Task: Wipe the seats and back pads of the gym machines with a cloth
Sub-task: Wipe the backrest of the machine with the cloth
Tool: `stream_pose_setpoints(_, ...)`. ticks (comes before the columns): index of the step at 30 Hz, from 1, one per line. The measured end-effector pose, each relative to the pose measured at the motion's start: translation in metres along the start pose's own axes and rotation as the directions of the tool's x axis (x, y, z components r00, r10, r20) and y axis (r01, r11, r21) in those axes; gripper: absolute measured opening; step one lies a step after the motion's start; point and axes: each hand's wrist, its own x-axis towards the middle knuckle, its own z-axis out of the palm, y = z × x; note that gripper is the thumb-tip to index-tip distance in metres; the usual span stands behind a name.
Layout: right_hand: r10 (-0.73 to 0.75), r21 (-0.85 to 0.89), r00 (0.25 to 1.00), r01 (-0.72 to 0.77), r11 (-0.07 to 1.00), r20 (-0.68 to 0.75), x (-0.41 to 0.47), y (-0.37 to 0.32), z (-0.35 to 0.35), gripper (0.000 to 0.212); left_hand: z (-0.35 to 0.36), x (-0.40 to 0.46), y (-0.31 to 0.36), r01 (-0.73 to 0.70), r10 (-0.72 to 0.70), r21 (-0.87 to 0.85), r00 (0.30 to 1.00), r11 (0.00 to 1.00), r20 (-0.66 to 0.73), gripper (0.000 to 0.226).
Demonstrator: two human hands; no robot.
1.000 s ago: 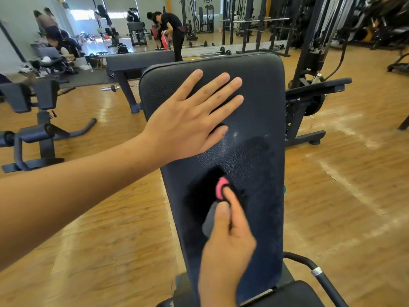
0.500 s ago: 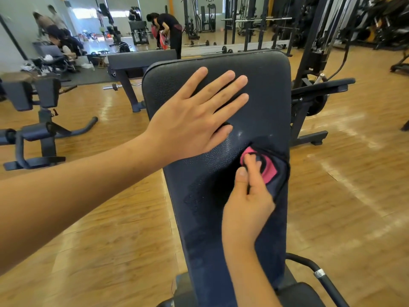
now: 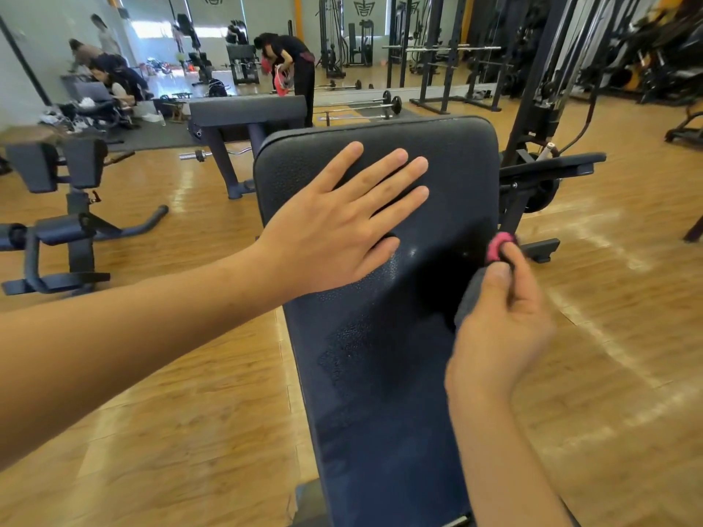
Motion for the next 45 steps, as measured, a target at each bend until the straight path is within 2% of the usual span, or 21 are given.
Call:
stream_pose_setpoints(3,-0.036,-0.167,0.991,0.057,0.984,0.127,-0.023,0.005,0.022,0.031,-0.002,0.000,-0.003,-0.014,0.015,-0.026,1.000,1.000,0.025,0.059)
stream_pose_setpoints(8,-0.090,-0.176,0.955,0.144,0.974,0.282,-0.054,0.016,0.016,0.038,-0.012,0.004,-0.019,-0.068,0.069,-0.037,0.997,0.997,0.030,0.058)
stream_pose_setpoints(11,-0.106,-0.185,0.941,0.172,0.968,0.322,-0.058,0.016,0.009,0.039,-0.015,0.012,-0.042,0.000,0.000,-0.013,1.000,1.000,0.008,0.058)
stream_pose_setpoints(15,-0.063,-0.148,0.966,0.103,0.984,0.252,-0.047,0.000,0.007,0.034,-0.010,0.012,-0.047,-0.018,0.019,-0.015,0.999,1.000,0.039,0.059)
stream_pose_setpoints(20,-0.100,-0.118,0.994,0.095,0.988,-0.040,-0.011,-0.014,0.019,0.031,-0.011,0.011,-0.045,-0.011,0.011,-0.022,1.000,1.000,0.013,0.058)
stream_pose_setpoints(22,-0.115,-0.115,0.991,0.107,0.988,-0.068,-0.009,-0.011,0.033,0.031,-0.010,0.010,-0.045,-0.001,0.002,-0.037,1.000,0.999,0.011,0.057)
stream_pose_setpoints(26,-0.193,-0.135,0.977,0.204,0.970,0.090,-0.046,0.007,0.056,0.033,-0.007,0.011,-0.043,0.007,-0.007,-0.034,1.000,0.999,0.003,0.057)
stream_pose_setpoints(32,-0.374,-0.152,0.862,0.443,0.883,0.343,-0.070,0.030,0.031,0.035,-0.006,0.011,-0.043,0.009,-0.008,0.019,1.000,1.000,-0.024,0.056)
stream_pose_setpoints(34,-0.361,-0.125,0.827,0.451,0.884,0.430,-0.073,0.030,0.017,0.034,-0.007,0.012,-0.042,0.011,-0.010,0.035,1.000,0.999,-0.023,0.056)
stream_pose_setpoints(35,-0.318,-0.121,0.840,0.406,0.906,0.438,-0.071,0.027,0.010,0.034,-0.008,0.012,-0.042,0.010,-0.010,0.039,1.000,0.999,-0.017,0.056)
stream_pose_setpoints(38,-0.095,-0.099,0.953,0.129,0.987,0.289,-0.053,0.006,-0.004,0.032,-0.009,0.010,-0.042,0.003,-0.003,0.039,1.000,0.999,-0.008,0.057)
stream_pose_setpoints(39,-0.064,-0.086,0.975,0.084,0.993,0.211,-0.042,-0.002,-0.006,0.031,-0.009,0.010,-0.043,-0.004,0.004,0.037,1.000,0.999,-0.006,0.057)
stream_pose_setpoints(42,-0.105,-0.047,0.994,0.105,0.993,-0.002,-0.005,-0.018,-0.001,0.030,-0.011,0.009,-0.043,-0.020,0.019,0.031,1.000,0.999,0.007,0.057)
stream_pose_setpoints(44,-0.155,-0.040,0.987,0.154,0.987,-0.033,0.004,-0.022,0.015,0.030,-0.011,0.009,-0.042,-0.018,0.018,0.027,1.000,0.999,0.009,0.057)
stream_pose_setpoints(45,-0.169,-0.061,0.986,0.168,0.984,-0.004,0.000,-0.021,0.026,0.030,-0.011,0.010,-0.042,-0.018,0.018,0.027,1.000,0.999,0.006,0.057)
